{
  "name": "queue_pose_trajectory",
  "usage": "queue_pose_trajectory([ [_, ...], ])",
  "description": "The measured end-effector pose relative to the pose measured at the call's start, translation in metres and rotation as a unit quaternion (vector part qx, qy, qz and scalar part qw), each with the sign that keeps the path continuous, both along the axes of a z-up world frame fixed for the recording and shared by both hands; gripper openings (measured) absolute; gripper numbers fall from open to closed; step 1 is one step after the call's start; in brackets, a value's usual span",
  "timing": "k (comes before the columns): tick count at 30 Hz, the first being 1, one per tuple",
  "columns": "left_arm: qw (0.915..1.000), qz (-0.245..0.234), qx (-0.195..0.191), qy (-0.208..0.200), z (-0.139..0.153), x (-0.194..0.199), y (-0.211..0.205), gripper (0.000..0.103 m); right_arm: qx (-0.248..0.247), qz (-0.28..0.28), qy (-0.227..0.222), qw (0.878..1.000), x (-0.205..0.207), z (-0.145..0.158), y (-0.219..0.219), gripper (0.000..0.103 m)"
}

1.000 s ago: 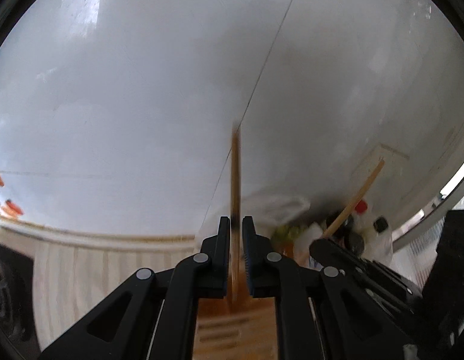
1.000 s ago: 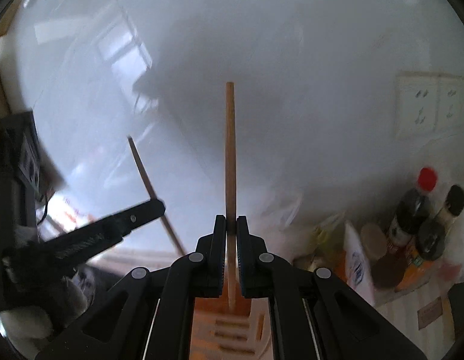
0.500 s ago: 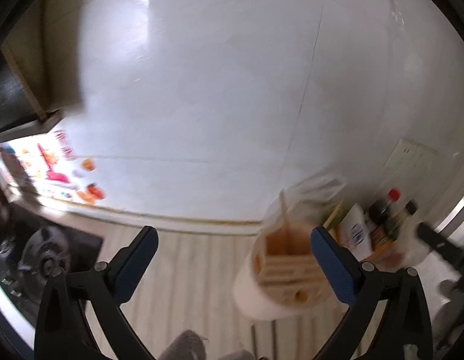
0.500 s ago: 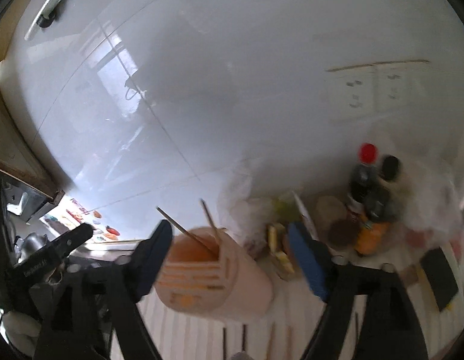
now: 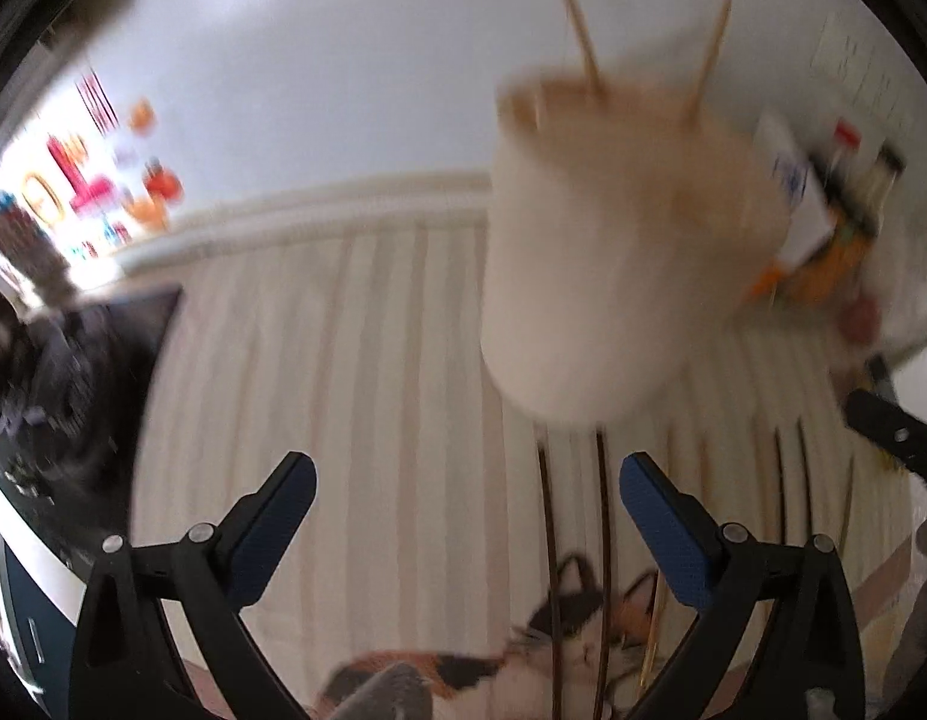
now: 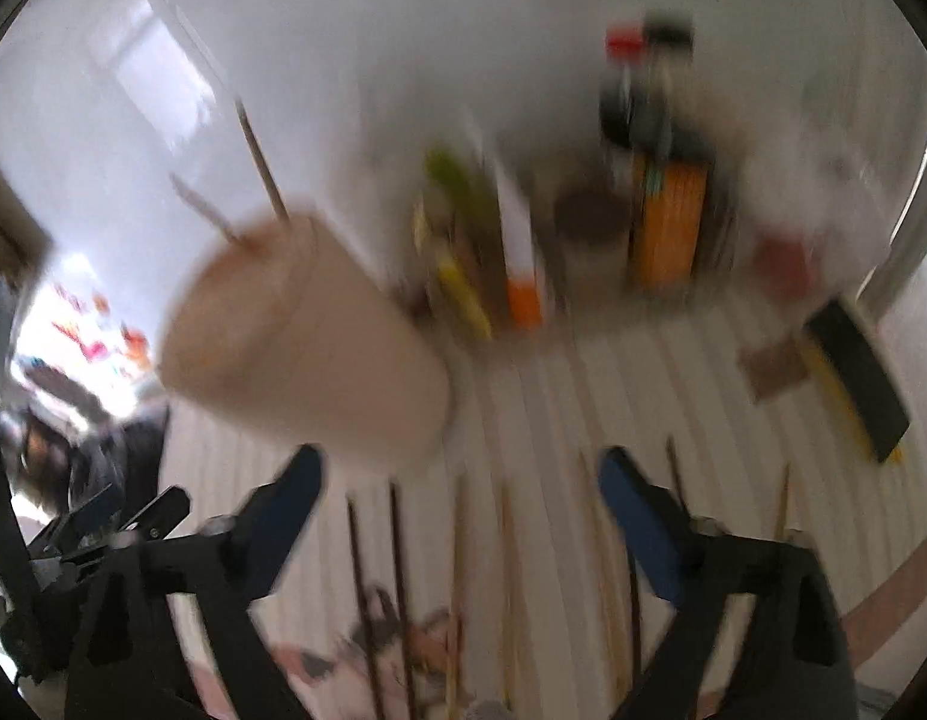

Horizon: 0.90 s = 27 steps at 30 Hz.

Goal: Organize utensils
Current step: 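Drop both chopsticks into the beige holder cup by opening both tools, then grasp a wooden chopstick with the right tool while the left grasps a dark one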

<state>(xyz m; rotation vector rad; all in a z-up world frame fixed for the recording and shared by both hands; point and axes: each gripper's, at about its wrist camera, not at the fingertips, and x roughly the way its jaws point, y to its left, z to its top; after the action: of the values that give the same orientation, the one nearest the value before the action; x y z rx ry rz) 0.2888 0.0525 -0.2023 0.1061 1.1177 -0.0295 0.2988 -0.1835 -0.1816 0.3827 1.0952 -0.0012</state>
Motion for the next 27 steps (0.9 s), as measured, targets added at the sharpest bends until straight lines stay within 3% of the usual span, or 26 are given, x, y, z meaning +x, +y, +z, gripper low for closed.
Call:
queue_pose_trajectory([
  [4,0.9984,0.001,0.005,0.056,-0.046,-0.002,-0.004,0.102,0.018,0.031,0.079,0.996,-0.003,-0.057,0.013,0.062],
  [8,0.9953,-0.003,0.010,0.097,-0.080,-0.006,-0.011,0.098,0.017,0.053,0.121,0.991,-0.011,-0.094,0.025,0.056],
  [11,0.9931,-0.008,0.007,0.116,-0.096,-0.009,-0.015,0.095,0.022,0.061,0.136,0.989,-0.013,-0.110,0.032,0.051],
  [13,0.9917,-0.013,0.003,0.128,-0.104,-0.011,-0.018,0.085,0.018,0.064,0.141,0.988,-0.015,-0.117,0.037,0.047],
  [17,0.9903,-0.027,-0.006,0.136,-0.110,-0.014,-0.026,0.076,0.018,0.064,0.150,0.986,-0.014,-0.123,0.039,0.041],
  [20,0.9892,-0.033,-0.010,0.142,-0.114,-0.015,-0.031,0.060,0.017,0.062,0.154,0.986,-0.013,-0.124,0.040,0.036],
  [25,0.9886,-0.036,0.003,0.146,-0.124,-0.020,-0.034,0.015,0.021,0.062,0.155,0.986,-0.008,-0.124,0.036,0.031],
  [27,0.9889,-0.033,0.000,0.145,-0.123,-0.023,-0.030,0.005,0.029,0.064,0.155,0.985,-0.006,-0.124,0.037,0.031],
])
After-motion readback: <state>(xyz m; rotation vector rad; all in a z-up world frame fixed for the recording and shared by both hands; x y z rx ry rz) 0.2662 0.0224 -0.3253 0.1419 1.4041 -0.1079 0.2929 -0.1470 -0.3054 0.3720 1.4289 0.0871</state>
